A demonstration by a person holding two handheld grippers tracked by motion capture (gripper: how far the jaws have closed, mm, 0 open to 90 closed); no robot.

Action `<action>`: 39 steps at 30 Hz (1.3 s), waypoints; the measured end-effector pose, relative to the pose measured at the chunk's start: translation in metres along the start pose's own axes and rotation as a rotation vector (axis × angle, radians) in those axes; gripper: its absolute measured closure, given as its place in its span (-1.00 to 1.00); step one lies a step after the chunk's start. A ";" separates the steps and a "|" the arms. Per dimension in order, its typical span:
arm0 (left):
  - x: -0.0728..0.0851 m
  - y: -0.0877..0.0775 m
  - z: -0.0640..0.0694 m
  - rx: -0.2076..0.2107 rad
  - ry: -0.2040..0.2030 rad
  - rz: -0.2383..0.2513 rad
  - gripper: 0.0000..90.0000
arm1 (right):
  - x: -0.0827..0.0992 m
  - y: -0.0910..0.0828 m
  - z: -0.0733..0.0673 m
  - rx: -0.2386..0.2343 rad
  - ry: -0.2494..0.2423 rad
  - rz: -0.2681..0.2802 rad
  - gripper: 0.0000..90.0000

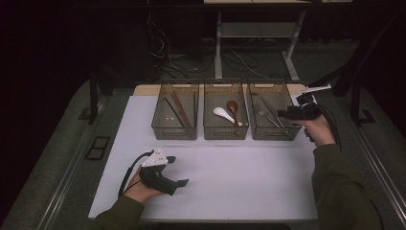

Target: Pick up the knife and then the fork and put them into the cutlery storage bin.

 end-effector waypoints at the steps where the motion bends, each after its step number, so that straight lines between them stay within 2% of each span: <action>1: 0.000 0.000 0.000 0.000 0.002 -0.001 -0.92 | 0.000 -0.002 -0.001 0.010 0.000 0.005 -0.21; 4: 0.000 -0.001 0.000 0.003 0.001 0.000 -0.92 | 0.002 -0.009 -0.008 0.006 -0.003 0.025 -0.39; 6: 0.001 -0.001 0.000 0.002 0.003 0.000 -0.92 | 0.004 -0.015 -0.014 -0.013 -0.013 0.046 -0.42; 9: 0.001 -0.002 -0.002 0.004 0.000 0.001 -0.92 | 0.007 -0.025 -0.023 -0.029 -0.041 0.079 -0.55; 16: 0.001 -0.002 -0.002 0.010 -0.004 0.007 -0.92 | 0.016 -0.047 -0.049 -0.081 -0.092 0.142 -0.63; 22: 0.001 -0.004 -0.001 0.010 -0.005 0.012 -0.92 | 0.029 -0.061 -0.069 -0.102 -0.105 0.201 -0.63; 29: 0.000 -0.003 0.001 0.007 -0.004 0.012 -0.92 | 0.052 -0.067 -0.094 -0.133 -0.114 0.239 -0.63; 34: -0.001 -0.005 0.001 0.006 -0.006 0.024 -0.92 | 0.068 -0.067 -0.107 -0.151 -0.131 0.245 -0.63; 37: -0.001 -0.005 0.001 0.006 -0.001 0.015 -0.92 | 0.077 -0.067 -0.115 -0.161 -0.151 0.241 -0.63; 39: 0.000 -0.004 0.001 0.007 -0.005 0.017 -0.92 | 0.083 -0.067 -0.119 -0.164 -0.148 0.245 -0.63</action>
Point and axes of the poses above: each handheld gripper's, and its own axes: y roughly forward along the jaws, x roughly out of its underside, z roughly to its right, the point moved 6 cm from there along y, roughly forward along the jaws, and after that the axes turned 12 degrees about -y, right-handed, at the moved point
